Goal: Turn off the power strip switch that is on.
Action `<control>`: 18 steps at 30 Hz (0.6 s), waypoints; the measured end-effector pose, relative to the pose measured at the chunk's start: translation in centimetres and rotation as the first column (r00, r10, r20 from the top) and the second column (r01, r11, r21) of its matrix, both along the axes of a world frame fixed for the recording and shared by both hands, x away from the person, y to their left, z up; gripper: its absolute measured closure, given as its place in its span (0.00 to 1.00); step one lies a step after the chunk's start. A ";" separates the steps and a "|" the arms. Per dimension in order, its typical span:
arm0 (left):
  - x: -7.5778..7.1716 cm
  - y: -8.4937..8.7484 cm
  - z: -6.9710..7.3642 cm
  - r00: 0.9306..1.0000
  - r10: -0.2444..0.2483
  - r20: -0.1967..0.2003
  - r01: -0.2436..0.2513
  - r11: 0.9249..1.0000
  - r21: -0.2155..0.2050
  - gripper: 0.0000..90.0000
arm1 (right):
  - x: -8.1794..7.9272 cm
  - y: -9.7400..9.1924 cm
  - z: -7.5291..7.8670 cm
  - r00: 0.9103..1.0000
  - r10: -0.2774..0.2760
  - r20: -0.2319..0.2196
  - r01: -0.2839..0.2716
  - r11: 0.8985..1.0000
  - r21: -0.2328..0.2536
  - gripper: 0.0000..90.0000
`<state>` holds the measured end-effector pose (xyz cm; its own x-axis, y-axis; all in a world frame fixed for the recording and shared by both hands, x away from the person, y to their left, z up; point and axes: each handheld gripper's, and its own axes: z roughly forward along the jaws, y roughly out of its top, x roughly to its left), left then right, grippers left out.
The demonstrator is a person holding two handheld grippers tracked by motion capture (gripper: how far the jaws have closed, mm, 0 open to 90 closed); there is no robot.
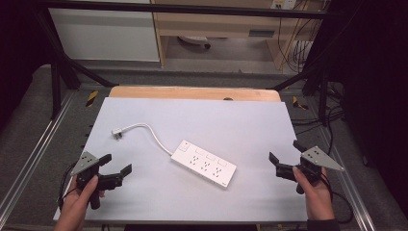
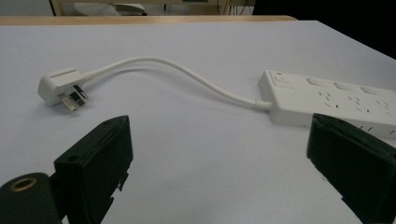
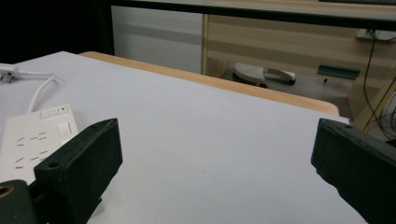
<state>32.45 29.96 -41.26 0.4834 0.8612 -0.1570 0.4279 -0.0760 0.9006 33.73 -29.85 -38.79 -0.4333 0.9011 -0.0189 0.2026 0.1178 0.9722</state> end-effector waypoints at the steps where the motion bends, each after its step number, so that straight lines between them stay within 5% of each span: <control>1: 0.0 0.0 0.0 1.000 0.003 0.000 -0.003 1.000 -0.002 0.08 | 0.1 0.0 -0.3 1.000 0.009 -0.008 -0.009 1.000 0.016 0.03; 18: 0.1 0.0 -0.1 1.000 0.000 -0.002 0.000 1.000 0.005 0.08 | 1.7 0.5 -4.6 0.989 0.056 -0.137 -0.055 0.998 0.017 0.03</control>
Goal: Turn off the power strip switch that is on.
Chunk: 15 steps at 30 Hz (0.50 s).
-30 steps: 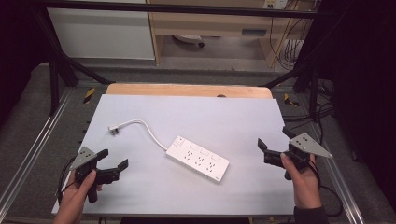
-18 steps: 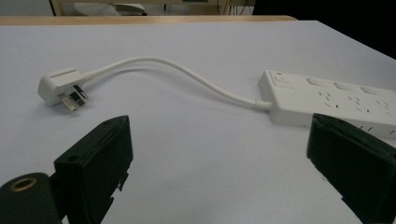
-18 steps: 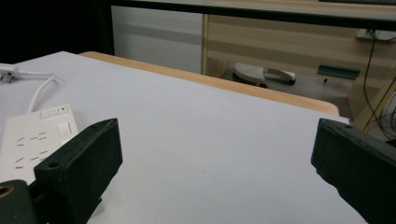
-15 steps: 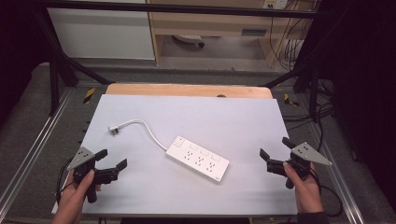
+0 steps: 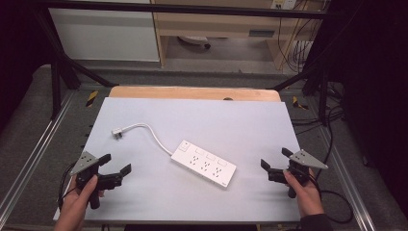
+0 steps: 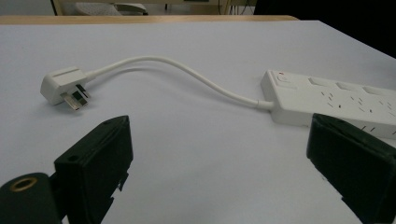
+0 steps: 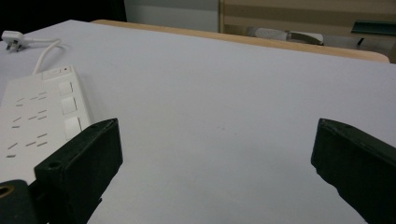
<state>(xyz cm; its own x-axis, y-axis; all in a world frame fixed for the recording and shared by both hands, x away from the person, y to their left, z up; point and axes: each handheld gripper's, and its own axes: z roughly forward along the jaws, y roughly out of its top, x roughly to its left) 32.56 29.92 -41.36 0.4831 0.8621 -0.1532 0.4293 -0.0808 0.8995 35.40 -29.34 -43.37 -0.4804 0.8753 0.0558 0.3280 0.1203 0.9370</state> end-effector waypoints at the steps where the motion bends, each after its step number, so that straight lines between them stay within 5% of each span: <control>1: 0.0 0.0 0.0 1.000 -0.003 -0.001 0.003 1.000 0.000 0.08 | 0.1 0.1 -0.2 1.000 -0.001 -0.003 0.001 1.000 0.000 0.03; 15: 0.0 -0.4 -0.1 1.000 -0.016 -0.003 0.016 1.000 0.004 0.08 | 1.3 1.6 -1.6 0.998 0.031 -0.055 -0.033 0.999 -0.040 0.03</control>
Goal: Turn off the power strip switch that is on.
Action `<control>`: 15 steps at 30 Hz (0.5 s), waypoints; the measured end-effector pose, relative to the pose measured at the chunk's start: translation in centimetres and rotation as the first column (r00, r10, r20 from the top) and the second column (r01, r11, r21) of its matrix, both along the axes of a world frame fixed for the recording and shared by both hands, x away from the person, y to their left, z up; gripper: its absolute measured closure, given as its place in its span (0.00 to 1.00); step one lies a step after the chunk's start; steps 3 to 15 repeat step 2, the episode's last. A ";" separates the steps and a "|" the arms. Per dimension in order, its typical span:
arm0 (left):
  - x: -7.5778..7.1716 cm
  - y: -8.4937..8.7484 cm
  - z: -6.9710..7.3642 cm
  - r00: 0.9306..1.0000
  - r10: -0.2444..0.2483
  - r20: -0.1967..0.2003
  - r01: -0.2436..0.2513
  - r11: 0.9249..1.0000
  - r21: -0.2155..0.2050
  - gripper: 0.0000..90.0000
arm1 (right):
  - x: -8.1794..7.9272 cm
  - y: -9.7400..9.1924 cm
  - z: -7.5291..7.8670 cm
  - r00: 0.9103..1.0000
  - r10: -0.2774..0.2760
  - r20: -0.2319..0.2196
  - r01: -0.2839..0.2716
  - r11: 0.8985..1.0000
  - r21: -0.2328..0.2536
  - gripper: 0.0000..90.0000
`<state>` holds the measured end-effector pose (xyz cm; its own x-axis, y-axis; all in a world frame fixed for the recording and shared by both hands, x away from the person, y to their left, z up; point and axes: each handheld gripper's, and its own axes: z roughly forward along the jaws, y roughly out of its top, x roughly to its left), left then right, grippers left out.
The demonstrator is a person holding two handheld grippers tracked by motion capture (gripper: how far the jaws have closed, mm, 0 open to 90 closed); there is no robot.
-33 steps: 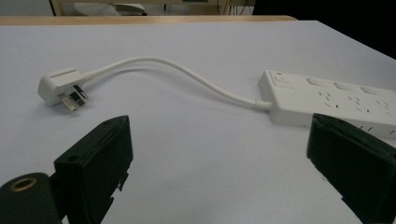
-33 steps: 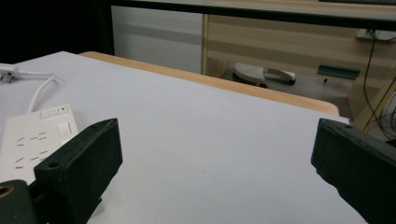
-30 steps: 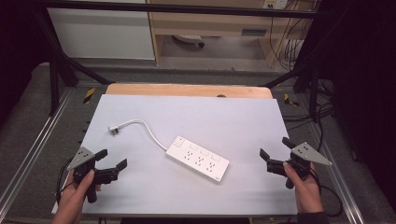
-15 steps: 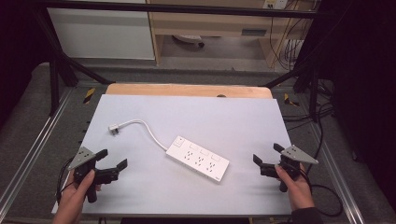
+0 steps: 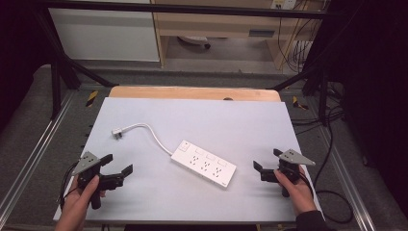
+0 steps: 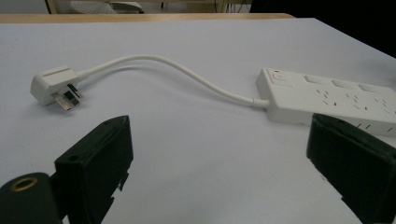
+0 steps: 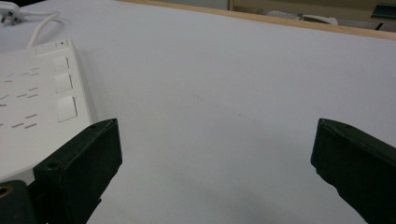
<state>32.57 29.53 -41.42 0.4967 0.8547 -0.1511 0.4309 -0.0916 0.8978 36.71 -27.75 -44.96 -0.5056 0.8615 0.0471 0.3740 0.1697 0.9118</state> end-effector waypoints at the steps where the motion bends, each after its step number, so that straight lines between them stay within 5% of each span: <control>1: 0.0 0.0 0.0 1.000 -0.001 0.002 0.001 1.000 0.007 0.08 | 0.1 0.0 -0.1 1.000 -0.005 -0.004 0.005 1.000 -0.007 0.03; 15: 0.0 0.0 0.0 1.000 -0.002 0.002 0.002 1.000 0.008 0.08 | 0.2 0.0 -0.1 1.000 -0.014 -0.008 0.014 1.000 -0.020 0.03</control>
